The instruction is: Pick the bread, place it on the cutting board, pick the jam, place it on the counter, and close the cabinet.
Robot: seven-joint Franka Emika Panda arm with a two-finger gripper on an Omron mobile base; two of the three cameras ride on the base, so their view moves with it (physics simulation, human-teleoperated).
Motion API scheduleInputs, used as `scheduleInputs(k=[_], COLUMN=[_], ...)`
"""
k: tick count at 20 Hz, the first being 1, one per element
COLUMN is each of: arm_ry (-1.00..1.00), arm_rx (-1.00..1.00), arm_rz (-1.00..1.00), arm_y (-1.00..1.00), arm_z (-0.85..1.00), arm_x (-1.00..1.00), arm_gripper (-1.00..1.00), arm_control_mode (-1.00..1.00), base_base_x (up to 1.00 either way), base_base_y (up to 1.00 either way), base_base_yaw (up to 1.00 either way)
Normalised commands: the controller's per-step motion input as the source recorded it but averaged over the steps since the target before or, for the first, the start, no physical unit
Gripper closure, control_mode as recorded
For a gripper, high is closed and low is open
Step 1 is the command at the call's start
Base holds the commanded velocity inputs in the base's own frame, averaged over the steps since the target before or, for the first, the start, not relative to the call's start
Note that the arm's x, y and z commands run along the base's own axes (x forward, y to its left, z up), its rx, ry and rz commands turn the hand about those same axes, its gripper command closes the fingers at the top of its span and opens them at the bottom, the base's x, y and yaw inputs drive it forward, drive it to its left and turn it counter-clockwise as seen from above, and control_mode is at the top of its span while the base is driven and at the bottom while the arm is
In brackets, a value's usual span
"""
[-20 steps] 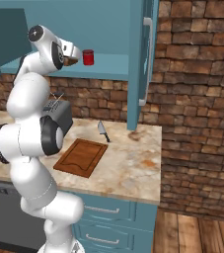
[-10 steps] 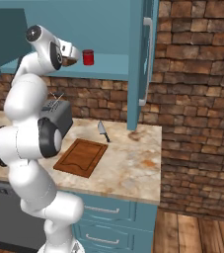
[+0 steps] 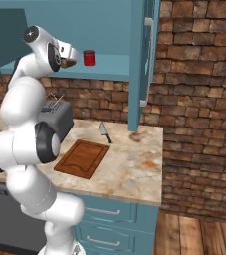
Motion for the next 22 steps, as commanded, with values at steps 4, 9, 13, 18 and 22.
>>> scheduleInputs(k=[4, 9, 13, 18, 22], arm_ry=[0.00, 0.00, 0.00, 0.00, 0.00], arm_rx=[0.00, 0.00, 0.00, 0.00, 0.00], arm_rz=[0.00, 0.00, 0.00, 0.00, 0.00], arm_y=[0.00, 0.00, 0.00, 0.00, 0.00], arm_z=[0.05, 0.08, 0.07, 0.05, 0.03], arm_x=[-0.17, -0.17, -0.18, -0.25, -0.33], arm_gripper=[1.00, 1.00, 1.00, 1.00, 1.00], arm_control_mode=[-1.00, -1.00, -1.00, -1.00, -1.00], base_base_x=[0.00, 0.00, 0.00, 0.00, 0.00], base_base_y=[0.00, 0.00, 0.00, 0.00, 0.00], base_base_yaw=[0.00, 0.00, 0.00, 0.00, 0.00])
